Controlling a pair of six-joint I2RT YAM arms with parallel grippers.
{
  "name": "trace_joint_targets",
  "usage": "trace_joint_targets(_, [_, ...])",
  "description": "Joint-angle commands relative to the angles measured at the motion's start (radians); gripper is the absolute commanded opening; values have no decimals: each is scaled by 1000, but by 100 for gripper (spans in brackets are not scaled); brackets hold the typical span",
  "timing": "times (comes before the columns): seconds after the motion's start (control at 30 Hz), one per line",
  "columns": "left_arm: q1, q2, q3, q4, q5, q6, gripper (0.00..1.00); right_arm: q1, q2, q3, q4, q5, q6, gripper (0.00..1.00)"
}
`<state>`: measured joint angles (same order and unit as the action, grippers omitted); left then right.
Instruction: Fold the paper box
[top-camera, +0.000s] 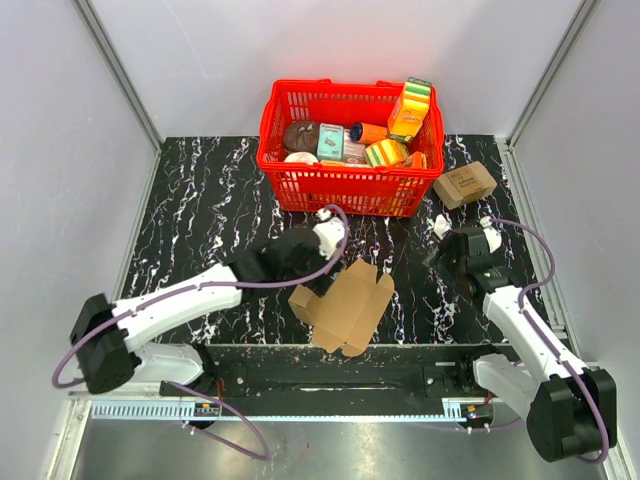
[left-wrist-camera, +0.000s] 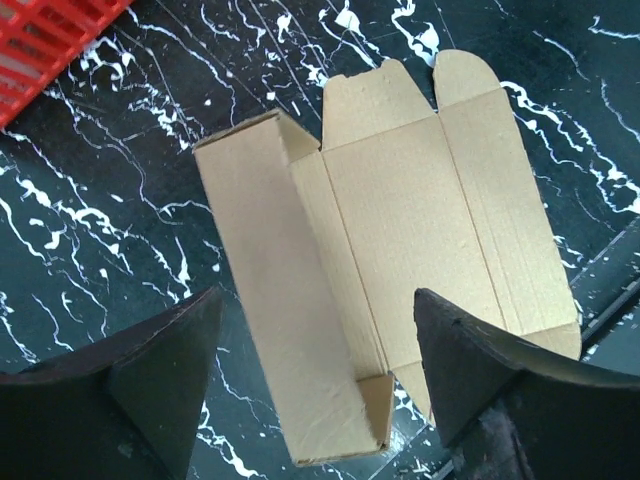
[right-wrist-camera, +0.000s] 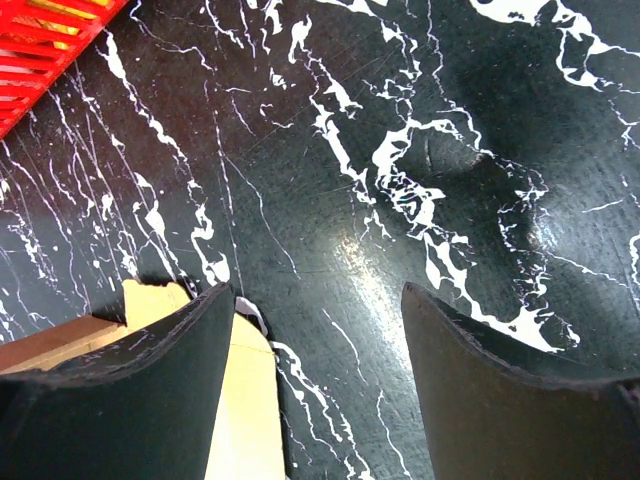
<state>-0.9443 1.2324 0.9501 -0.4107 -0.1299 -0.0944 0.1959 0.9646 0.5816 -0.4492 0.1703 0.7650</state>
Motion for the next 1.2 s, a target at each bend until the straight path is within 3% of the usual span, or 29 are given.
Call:
trace_joint_targets(0.0, [-92, 103, 123, -54, -193, 44, 83, -9, -9, -11, 47, -41, -3, 74])
trace_joint_targets(0.2, [-180, 286, 249, -195, -420, 56, 82, -13, -15, -25, 64, -60, -16, 74])
trace_joint_targets(0.5, [-229, 426, 318, -283, -566, 44, 72, -35, -1, -25, 84, -81, -35, 74])
trace_joint_targets(0.8, [-238, 461, 340, -309, -606, 62, 51, -50, 6, -37, 106, -110, -36, 74])
trace_joint_targets(1.17, [-244, 487, 331, -321, -634, 74, 39, -62, 3, -43, 118, -126, -46, 74])
